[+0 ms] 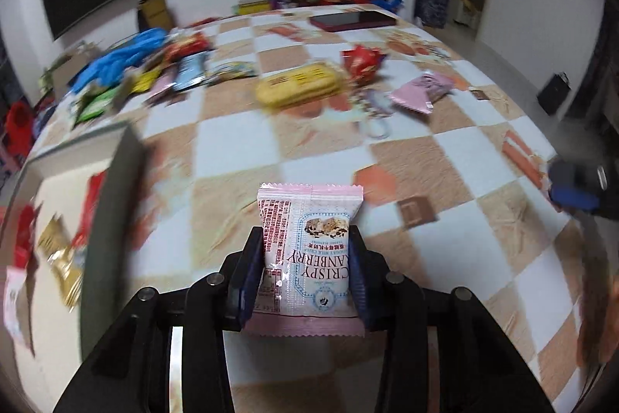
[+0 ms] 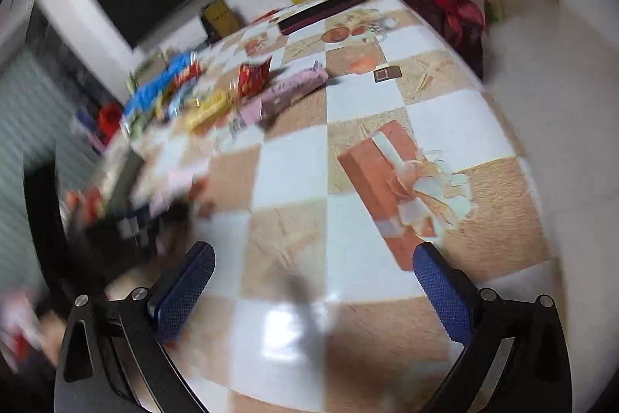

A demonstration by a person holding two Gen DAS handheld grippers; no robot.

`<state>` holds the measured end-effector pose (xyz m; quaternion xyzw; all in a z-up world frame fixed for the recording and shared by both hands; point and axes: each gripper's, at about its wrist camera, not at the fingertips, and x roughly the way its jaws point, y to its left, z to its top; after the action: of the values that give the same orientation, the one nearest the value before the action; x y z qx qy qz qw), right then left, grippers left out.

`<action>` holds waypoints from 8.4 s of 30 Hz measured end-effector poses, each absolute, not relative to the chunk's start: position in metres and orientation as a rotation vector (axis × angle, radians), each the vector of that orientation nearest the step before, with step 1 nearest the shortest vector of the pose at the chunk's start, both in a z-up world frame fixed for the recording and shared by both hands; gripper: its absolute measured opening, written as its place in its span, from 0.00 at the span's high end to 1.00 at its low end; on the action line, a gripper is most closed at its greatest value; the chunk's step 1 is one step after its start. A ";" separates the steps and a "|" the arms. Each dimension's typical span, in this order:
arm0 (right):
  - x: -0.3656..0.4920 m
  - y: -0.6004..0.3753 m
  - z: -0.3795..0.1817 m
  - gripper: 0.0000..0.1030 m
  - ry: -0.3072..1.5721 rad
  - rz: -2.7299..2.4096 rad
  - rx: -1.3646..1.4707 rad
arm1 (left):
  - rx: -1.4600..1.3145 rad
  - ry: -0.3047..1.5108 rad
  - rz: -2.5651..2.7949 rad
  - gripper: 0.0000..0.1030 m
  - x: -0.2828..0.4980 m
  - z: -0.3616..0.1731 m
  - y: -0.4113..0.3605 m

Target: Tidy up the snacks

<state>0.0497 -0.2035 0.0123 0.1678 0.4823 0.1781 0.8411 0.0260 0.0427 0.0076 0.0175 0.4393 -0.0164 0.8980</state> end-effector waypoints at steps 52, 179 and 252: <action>-0.005 -0.090 0.006 0.73 0.896 0.366 -0.177 | -0.027 0.900 0.044 0.56 0.001 0.005 0.044; 0.022 -0.105 -0.002 0.00 0.958 0.256 -0.140 | -0.043 0.956 0.064 0.00 0.011 -0.003 0.055; 0.023 -0.104 -0.002 0.00 0.960 0.257 -0.145 | -0.045 0.956 0.070 0.00 0.012 -0.003 0.055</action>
<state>0.0227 -0.1044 -0.0015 -0.0694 0.4602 0.1229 0.8765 0.0120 0.0553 -0.0031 -0.0215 0.4598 0.0339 0.8871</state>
